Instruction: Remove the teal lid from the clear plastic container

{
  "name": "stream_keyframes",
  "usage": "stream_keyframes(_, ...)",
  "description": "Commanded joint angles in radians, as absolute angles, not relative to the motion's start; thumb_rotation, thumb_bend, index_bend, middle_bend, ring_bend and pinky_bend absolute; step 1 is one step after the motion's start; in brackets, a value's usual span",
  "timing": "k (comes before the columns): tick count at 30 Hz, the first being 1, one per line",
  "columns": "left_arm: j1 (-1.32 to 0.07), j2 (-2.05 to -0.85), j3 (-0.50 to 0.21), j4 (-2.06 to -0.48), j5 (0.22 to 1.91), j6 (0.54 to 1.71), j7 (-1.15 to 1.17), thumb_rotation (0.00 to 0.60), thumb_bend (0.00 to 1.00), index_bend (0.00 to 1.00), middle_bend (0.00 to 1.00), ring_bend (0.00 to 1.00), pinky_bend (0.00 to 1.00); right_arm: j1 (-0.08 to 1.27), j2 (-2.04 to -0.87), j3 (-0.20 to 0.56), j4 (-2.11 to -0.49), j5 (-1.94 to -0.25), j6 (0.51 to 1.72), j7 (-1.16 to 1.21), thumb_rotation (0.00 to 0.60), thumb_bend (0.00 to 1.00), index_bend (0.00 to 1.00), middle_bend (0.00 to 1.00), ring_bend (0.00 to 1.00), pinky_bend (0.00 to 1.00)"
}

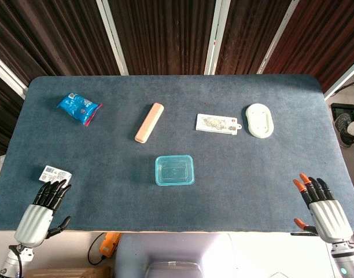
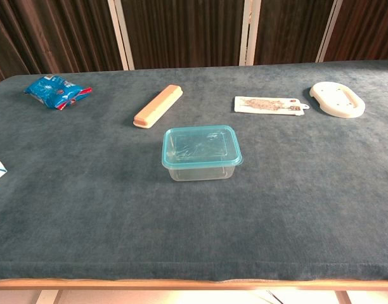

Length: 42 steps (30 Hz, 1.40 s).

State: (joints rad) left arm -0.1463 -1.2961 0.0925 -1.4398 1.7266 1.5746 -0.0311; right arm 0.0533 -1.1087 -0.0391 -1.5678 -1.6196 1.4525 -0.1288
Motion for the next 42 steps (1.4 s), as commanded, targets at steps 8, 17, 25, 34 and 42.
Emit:
stream_keyframes(8,-0.219,-1.345,0.075,-1.404,1.797,1.542,-0.157,0.6,0.31,0.0,0.0,0.0,0.0,0.051,-1.112,-0.041,-1.568,-1.629,1.459,-0.139,0.6,0.06,0.0,0.0,0.0,0.0)
stream_keyframes(17,-0.413,-1.441,0.038,-1.508,1.789,1.244,-0.135,0.6,0.29,0.0,0.0,0.0,0.0,0.056,-1.122,-0.031,-1.565,-1.612,1.452,-0.158,0.6,0.06,0.0,0.0,0.0,0.0)
stream_keyframes(25,-0.553,-1.595,-0.066,-1.534,1.613,0.993,-0.021,0.6,0.29,0.0,0.0,0.0,0.02,0.044,-1.114,-0.021,-1.568,-1.594,1.472,-0.146,0.6,0.06,0.0,0.0,0.0,0.0)
stream_keyframes(34,-0.625,-1.748,-0.175,-1.452,1.48,0.976,0.217,0.6,0.29,0.0,0.0,0.0,0.0,0.049,-1.105,-0.033,-1.574,-1.603,1.454,-0.136,0.6,0.06,0.0,0.0,0.0,0.0)
stream_keyframes(42,-0.704,-1.812,-0.224,-1.405,1.341,0.884,0.306,0.6,0.29,0.0,0.0,0.0,0.0,0.045,-1.093,-0.031,-1.575,-1.604,1.464,-0.111,0.6,0.06,0.0,0.0,0.0,0.0)
